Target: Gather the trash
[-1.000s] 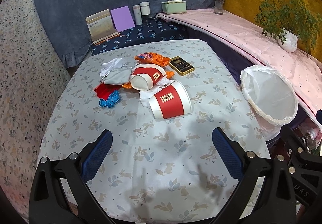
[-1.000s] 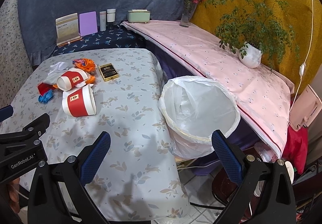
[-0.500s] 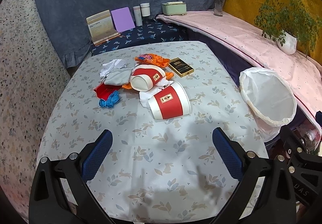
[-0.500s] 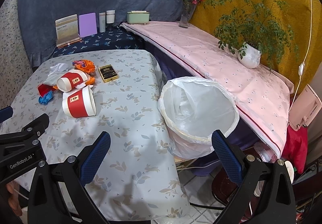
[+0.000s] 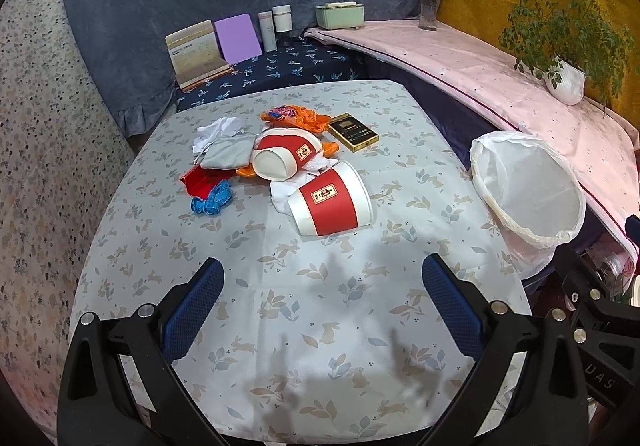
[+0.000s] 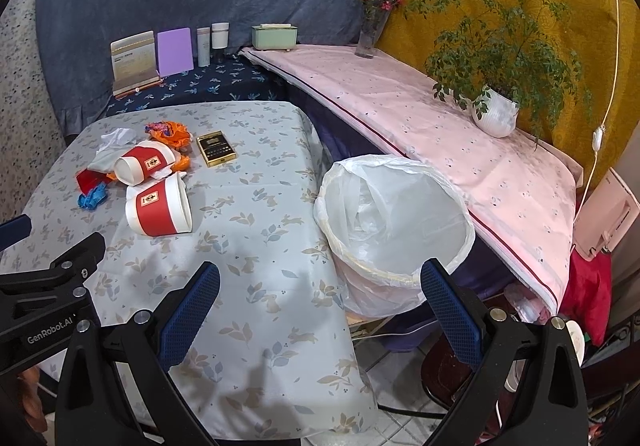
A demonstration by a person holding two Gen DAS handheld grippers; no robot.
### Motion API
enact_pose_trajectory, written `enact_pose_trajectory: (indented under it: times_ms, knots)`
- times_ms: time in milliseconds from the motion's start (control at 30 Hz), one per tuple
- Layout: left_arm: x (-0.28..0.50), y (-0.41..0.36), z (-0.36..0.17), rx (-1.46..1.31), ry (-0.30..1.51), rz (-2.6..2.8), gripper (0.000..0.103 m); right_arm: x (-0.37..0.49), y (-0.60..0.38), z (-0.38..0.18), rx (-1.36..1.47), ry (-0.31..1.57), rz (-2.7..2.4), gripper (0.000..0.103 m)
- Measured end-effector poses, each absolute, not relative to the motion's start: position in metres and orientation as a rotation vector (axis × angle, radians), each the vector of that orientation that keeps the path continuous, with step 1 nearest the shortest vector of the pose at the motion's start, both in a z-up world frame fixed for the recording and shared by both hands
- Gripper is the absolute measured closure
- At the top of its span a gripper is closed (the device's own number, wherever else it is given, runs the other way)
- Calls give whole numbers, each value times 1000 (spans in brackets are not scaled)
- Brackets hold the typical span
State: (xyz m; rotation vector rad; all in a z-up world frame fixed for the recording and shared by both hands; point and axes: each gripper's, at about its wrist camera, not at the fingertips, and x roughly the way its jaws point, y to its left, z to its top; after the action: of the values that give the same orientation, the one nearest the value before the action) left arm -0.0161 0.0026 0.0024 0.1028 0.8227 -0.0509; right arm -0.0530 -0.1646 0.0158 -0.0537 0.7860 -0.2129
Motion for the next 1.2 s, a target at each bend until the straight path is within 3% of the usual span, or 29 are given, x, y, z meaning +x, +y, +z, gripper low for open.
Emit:
enact_pose_trajectory:
  times_ms: [1200]
  knots:
    - [-12,2,3,89,827,-65,8,-50,-168,15,-44,778,-233,7]
